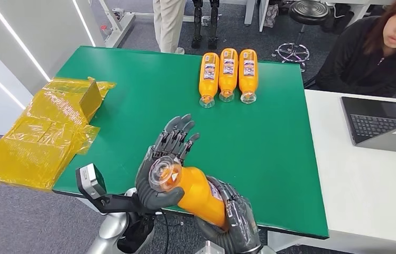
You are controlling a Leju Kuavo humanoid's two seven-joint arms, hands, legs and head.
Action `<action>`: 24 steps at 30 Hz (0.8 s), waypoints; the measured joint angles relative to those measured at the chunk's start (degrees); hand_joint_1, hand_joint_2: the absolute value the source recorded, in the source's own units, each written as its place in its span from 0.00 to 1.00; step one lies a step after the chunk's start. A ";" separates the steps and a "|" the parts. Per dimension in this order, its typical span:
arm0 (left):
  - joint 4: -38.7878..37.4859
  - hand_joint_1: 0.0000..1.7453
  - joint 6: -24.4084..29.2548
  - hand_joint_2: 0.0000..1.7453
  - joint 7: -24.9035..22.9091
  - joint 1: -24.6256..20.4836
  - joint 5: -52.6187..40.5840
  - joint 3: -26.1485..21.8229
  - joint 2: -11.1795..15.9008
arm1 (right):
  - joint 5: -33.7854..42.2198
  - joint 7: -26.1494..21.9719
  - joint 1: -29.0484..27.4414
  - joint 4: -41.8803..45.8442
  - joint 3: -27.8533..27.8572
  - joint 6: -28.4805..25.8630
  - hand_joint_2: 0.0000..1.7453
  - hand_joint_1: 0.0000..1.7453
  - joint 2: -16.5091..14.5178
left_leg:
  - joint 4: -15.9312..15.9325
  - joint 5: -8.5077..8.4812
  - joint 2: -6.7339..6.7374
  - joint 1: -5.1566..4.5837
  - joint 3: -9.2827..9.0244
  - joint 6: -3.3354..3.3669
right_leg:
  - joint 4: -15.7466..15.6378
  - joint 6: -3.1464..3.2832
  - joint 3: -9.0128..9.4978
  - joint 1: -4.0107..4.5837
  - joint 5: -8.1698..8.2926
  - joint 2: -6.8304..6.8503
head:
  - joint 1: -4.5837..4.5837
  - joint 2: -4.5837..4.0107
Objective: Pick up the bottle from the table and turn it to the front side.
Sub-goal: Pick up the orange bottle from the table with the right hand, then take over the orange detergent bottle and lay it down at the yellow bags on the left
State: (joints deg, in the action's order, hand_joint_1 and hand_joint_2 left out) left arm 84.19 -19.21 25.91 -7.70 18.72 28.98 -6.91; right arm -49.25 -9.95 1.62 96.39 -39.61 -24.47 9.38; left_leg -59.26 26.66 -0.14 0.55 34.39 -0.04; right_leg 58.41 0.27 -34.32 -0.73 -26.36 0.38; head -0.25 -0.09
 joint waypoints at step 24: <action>-0.02 1.00 3.74 1.00 1.44 -2.49 -1.67 0.04 1.30 | 2.75 -0.04 4.01 -1.91 -0.96 1.24 1.00 1.00 -1.71 | 0.00 0.00 0.00 0.00 0.01 0.00 | -0.01 0.00 0.00 0.00 0.00 0.00 | 0.01 0.00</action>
State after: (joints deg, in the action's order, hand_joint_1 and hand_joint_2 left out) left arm 84.17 -15.47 27.34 -10.19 17.04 29.03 -5.61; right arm -46.50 -9.99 5.63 94.48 -40.57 -23.23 7.67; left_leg -59.26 26.66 -0.14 0.55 34.40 -0.04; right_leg 58.40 0.27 -34.32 -0.73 -26.36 0.38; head -0.24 -0.09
